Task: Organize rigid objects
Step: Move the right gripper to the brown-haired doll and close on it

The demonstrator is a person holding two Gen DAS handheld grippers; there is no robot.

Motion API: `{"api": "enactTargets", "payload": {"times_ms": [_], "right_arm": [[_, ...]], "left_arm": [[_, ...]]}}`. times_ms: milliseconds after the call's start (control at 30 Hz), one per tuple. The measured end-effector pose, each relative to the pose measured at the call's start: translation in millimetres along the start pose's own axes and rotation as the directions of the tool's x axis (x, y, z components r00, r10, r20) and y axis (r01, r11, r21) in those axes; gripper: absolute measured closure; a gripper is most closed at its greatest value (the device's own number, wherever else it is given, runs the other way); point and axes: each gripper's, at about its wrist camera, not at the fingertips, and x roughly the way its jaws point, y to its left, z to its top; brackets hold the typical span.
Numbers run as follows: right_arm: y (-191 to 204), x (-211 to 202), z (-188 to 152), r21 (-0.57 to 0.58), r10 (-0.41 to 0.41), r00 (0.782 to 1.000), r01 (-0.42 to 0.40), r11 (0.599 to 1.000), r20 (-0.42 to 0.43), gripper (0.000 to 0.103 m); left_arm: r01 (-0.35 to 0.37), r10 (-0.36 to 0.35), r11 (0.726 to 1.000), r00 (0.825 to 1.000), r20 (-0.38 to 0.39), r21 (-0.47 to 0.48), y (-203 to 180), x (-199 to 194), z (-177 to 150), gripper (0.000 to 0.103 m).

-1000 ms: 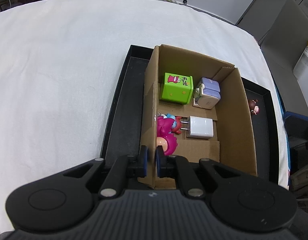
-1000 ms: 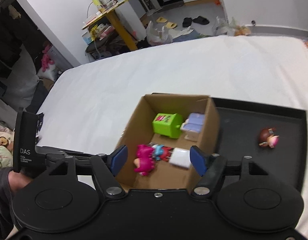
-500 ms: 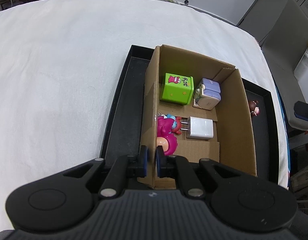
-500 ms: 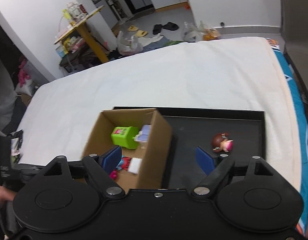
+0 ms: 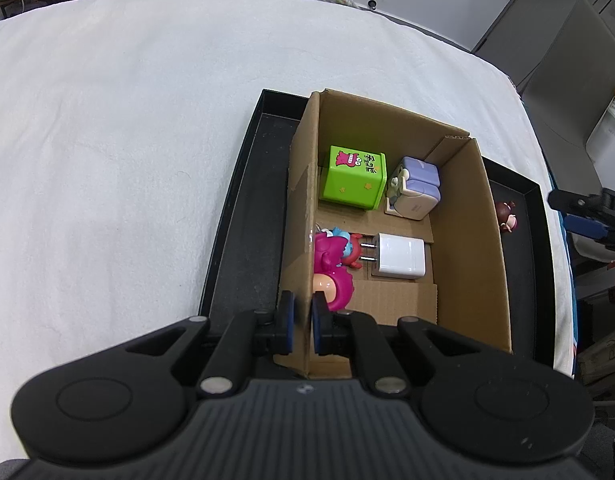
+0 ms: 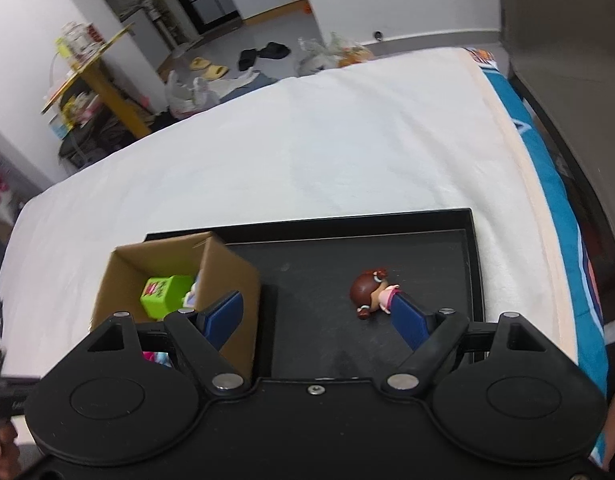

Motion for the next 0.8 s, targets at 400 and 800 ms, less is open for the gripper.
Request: {"api": "enactTargets", "payload": {"times_ms": [400, 800], "right_arm": [[4, 31, -4, 0.061, -0.144, 0.989, 0.142, 0.988, 0.039, 0.028], [1, 60, -14, 0.080, -0.218, 0.975, 0.215, 0.973, 0.044, 0.037]], "left_arm": [[-0.003, 0.003, 1.000, 1.000, 0.002, -0.004, 1, 0, 0, 0.095], [-0.006, 0.006, 1.000, 1.000, 0.002, -0.008, 1, 0, -1, 0.095]]}}
